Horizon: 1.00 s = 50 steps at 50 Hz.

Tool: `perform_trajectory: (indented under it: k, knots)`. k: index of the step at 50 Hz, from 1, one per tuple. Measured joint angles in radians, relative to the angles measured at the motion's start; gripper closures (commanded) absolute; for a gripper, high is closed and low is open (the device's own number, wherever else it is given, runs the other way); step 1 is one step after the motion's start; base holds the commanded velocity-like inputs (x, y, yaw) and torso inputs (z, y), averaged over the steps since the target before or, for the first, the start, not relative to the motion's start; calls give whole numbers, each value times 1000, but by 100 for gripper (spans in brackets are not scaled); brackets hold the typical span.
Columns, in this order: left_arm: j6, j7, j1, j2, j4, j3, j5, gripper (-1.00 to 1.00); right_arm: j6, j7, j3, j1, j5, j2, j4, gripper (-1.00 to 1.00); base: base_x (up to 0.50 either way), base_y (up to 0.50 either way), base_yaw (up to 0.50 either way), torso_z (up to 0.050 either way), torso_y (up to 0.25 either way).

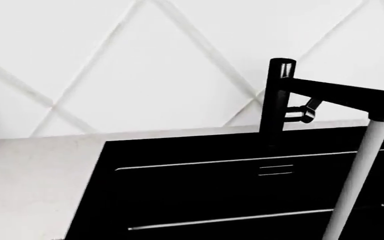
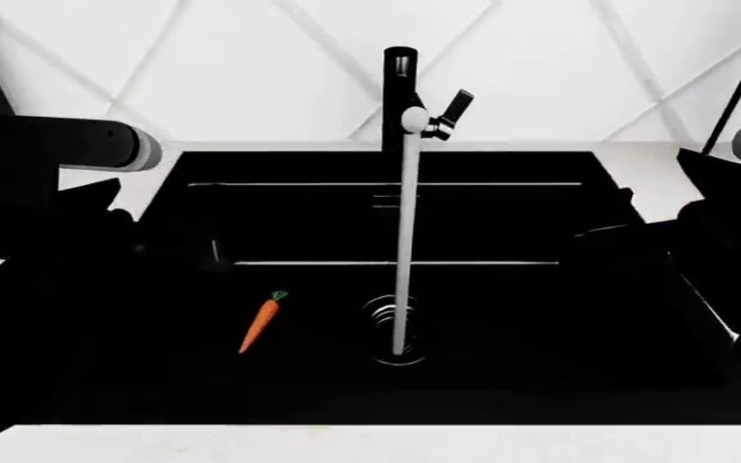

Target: Pick the eggplants and oranges from the sink and place them in one bowl. Place the carrot in the other bowl. Then turn off the sink faucet.

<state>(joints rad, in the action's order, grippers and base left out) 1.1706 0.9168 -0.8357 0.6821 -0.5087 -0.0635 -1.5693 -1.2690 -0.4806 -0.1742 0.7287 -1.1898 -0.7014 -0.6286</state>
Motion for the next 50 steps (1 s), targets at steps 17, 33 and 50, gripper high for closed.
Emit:
perform_trajectory:
  k: [17,33,50]
  knots:
    - [-3,7,-8,-3,3,-16,-3,-100,15,-9,-16,-26,-6,-14,-3,-100,301,166,0,0,0]
    - [-12,-4,-3,-7,8,-29,8,-100,7,-42,-20,-19,-28,-18,-3,-100,3,0,0,0,0]
    - [31,59,-93,-30,85,-101,-42,-100,16,-46,-21,-29,-35,-29,1,-100,0,0,0,0,0]
